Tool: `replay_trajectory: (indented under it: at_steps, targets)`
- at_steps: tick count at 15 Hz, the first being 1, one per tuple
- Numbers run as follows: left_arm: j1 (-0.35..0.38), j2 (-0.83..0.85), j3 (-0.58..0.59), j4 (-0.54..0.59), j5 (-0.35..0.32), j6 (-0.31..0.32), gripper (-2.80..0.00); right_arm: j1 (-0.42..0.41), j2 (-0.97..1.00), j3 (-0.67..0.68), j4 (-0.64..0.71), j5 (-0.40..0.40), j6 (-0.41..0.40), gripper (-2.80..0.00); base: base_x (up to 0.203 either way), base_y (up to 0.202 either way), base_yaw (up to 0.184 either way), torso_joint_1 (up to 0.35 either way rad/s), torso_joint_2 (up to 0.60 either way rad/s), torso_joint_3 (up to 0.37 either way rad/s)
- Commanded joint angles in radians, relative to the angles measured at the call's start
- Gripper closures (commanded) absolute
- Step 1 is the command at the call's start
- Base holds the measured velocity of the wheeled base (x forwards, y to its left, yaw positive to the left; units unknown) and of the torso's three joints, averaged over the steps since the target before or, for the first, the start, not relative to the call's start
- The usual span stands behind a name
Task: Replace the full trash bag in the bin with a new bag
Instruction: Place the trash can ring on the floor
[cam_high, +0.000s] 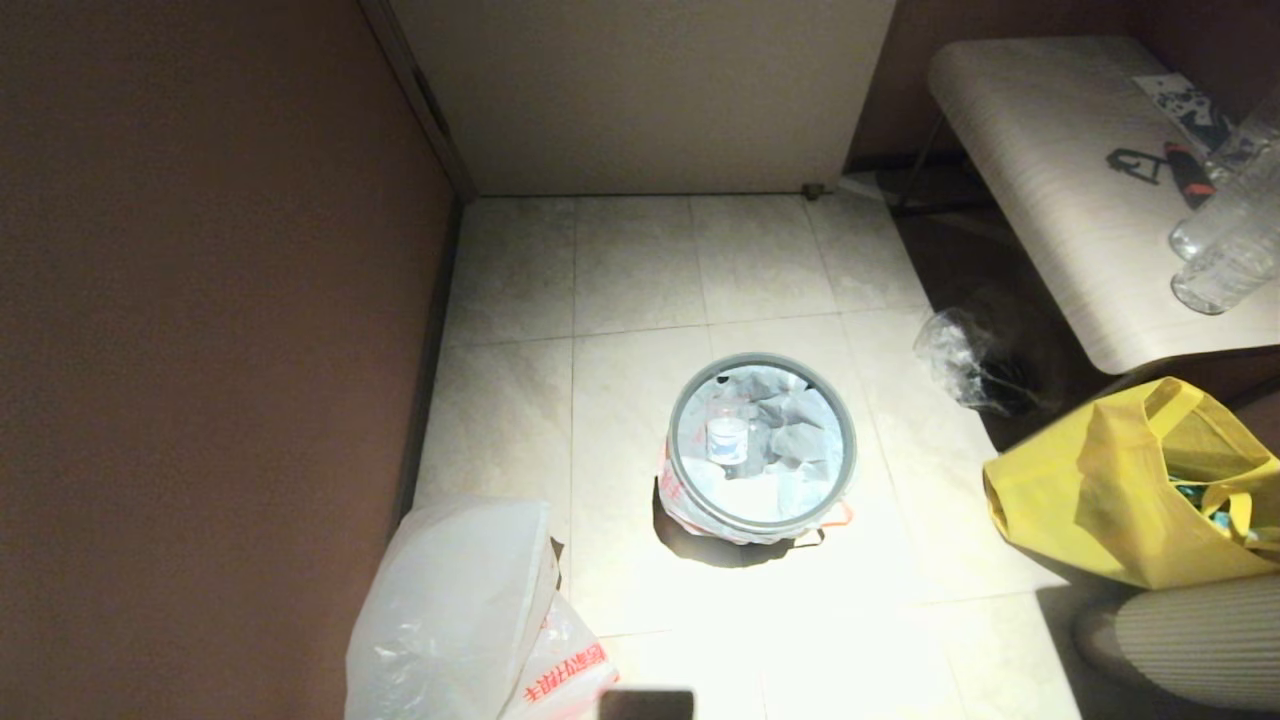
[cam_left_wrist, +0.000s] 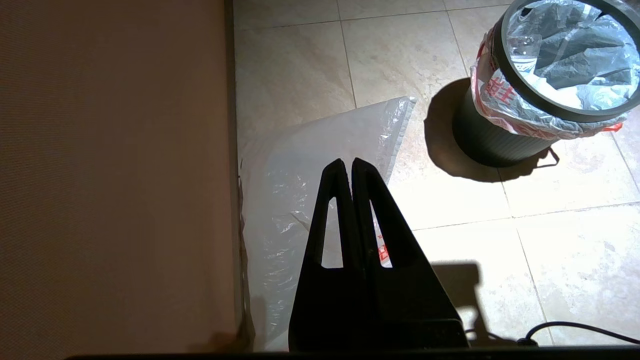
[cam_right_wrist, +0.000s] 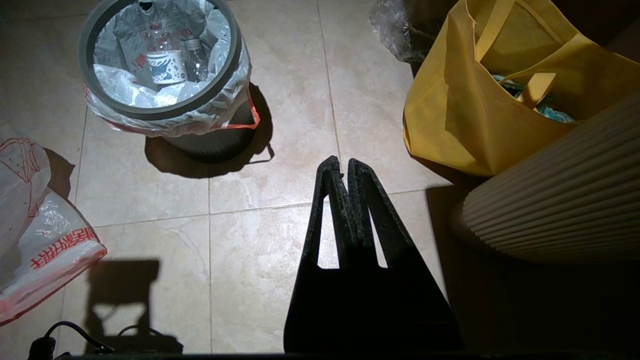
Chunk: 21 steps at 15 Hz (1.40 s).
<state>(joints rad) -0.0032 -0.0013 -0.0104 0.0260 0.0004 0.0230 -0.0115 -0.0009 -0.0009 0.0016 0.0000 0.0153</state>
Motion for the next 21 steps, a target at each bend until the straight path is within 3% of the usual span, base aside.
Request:
replay_trajectory:
  at_steps: [1,9,12,16,21]
  targets:
    - [0.0,0.0,0.0,0.0,0.0,0.0,0.0,-0.001,-0.001,0.0,0.0,0.0,0.0,0.0,0.0,0.0,0.0,0.0,0.0,0.0]
    - [0.0,0.001,0.0,0.0,0.0,0.0,0.0,0.01,0.004,-0.002,0.008,-0.002,-0.002,0.0,0.0,0.0,0.0,0.0,0.0,0.0]
    - [0.0,0.001,0.0,0.0,0.0,0.0,0.0,0.01,-0.001,-0.008,0.008,0.007,-0.071,0.0,0.0,0.0,0.0,0.0,0.0,0.0]
    - [0.0,0.0,0.0,0.0,0.0,0.0,0.0,0.01,0.029,-0.098,0.022,0.011,-0.1,0.0,0.0,0.0,0.0,0.0,0.0,0.0]
    - [0.0,0.0,0.0,0.0,0.0,0.0,0.0,0.01,0.277,-0.305,0.043,0.007,-0.136,0.0,0.0,0.0,0.0,0.0,0.0,0.0]
